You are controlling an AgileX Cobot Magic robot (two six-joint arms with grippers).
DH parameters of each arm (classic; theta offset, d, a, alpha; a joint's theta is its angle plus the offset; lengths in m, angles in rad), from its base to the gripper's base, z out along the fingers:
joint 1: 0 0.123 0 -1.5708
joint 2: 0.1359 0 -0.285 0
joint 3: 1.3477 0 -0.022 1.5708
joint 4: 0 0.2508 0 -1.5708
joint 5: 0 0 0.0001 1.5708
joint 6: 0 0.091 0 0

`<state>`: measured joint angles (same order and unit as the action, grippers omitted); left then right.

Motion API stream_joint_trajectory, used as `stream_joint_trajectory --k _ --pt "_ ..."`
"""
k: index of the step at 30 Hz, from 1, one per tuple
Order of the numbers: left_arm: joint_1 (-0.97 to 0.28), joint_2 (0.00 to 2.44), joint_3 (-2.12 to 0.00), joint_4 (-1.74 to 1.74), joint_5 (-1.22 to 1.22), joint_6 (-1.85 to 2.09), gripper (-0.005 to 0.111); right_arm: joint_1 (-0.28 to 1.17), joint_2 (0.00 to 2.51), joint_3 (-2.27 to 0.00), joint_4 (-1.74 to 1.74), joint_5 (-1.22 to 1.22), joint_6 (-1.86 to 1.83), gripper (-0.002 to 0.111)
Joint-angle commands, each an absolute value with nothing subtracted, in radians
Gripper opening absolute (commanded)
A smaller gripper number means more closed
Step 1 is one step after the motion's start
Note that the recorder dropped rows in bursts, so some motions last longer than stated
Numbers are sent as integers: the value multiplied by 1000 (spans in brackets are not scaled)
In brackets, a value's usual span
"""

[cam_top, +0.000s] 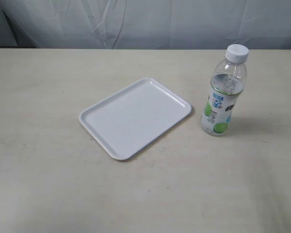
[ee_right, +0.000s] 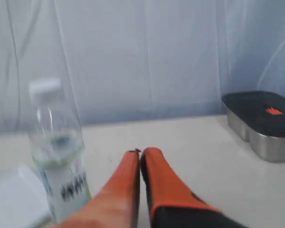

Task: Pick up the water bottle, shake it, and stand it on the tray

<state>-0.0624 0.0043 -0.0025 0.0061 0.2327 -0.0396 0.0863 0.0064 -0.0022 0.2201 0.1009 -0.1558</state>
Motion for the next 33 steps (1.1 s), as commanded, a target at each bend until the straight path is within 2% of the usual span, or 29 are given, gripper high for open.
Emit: stream_joint_trajectory --k 1,4,6,11,18,28,30,31,32,33 --pt "-62 0 0 5 232 -43 0 82 0 0 492 -197 -72 7" --pt "-62 0 0 5 232 -43 0 82 0 0 595 -364 -63 7" --pt "-62 0 0 5 232 -43 0 82 0 0 624 -392 9 7" --pt "-62 0 0 5 232 -43 0 82 0 0 612 -250 320 7" --pt "-62 0 0 5 232 -43 0 82 22 -26 386 -189 302 7" --pt "-62 0 0 5 232 -43 0 82 448 -325 -47 -104 283 9" --pt "-62 0 0 5 232 -43 0 102 590 -411 -141 -71 288 27" --pt "-62 0 0 5 232 -43 0 131 675 -469 -150 -31 288 49" --pt "-62 0 0 5 232 -43 0 144 706 -496 -149 -17 288 59" --pt "-62 0 0 5 232 -43 0 181 788 -547 -149 17 288 83"
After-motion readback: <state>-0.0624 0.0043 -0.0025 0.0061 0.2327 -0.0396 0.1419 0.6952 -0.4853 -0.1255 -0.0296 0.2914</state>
